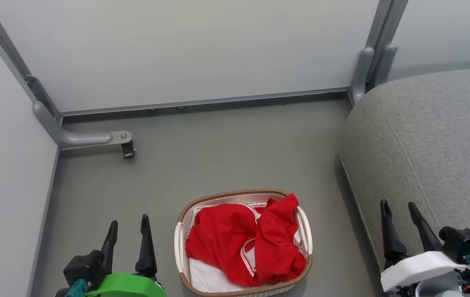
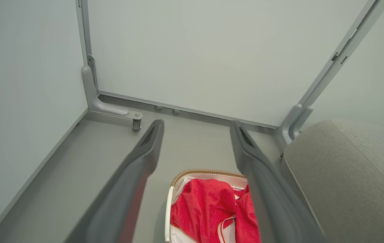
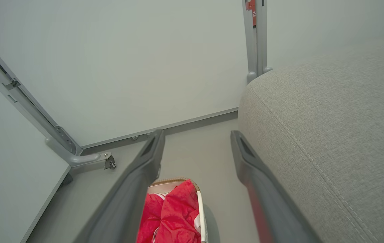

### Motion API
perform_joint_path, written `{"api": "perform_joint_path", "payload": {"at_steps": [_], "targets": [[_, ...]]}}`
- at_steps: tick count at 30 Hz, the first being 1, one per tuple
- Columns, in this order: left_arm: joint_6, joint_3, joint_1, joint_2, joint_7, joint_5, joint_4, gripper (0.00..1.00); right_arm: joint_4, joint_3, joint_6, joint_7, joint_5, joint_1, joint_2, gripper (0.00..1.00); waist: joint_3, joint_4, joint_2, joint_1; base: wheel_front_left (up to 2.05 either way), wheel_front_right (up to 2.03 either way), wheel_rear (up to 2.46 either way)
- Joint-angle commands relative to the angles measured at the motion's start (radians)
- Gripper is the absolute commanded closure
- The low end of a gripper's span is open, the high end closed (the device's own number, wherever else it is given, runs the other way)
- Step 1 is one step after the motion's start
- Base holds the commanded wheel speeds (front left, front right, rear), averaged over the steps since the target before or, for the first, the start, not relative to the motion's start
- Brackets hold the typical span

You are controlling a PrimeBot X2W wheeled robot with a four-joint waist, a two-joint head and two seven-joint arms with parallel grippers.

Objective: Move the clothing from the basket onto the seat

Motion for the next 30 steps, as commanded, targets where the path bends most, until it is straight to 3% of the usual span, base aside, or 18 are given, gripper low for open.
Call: {"api": "perform_joint_path", "payload": {"at_steps": [1, 23, 30], "targets": [[0.005, -0.004, 0.014, 0.008, -0.009, 0.025, -0.002, 0.00, -0.007, 0.003, 0.000, -0.011, -0.026, 0.010, -0.006, 0.00, 0.000, 0.001, 0.0000, -0.0001, 0.00, 0.00, 0.00], [0.016, -0.030, 0.038, 0.009, -0.050, 0.153, 0.024, 0.00, 0.001, 0.023, 0.000, -0.052, -0.190, 0.030, -0.008, 0.00, -0.005, 0.008, 0.0000, -0.0001, 0.00, 0.00, 0.00], [0.017, -0.029, 0.035, 0.009, -0.048, 0.151, 0.031, 0.00, 0.006, 0.024, 0.000, -0.052, -0.189, 0.028, -0.008, 0.00, -0.006, 0.007, 0.0000, -0.0001, 0.00, 0.00, 0.00]]}}
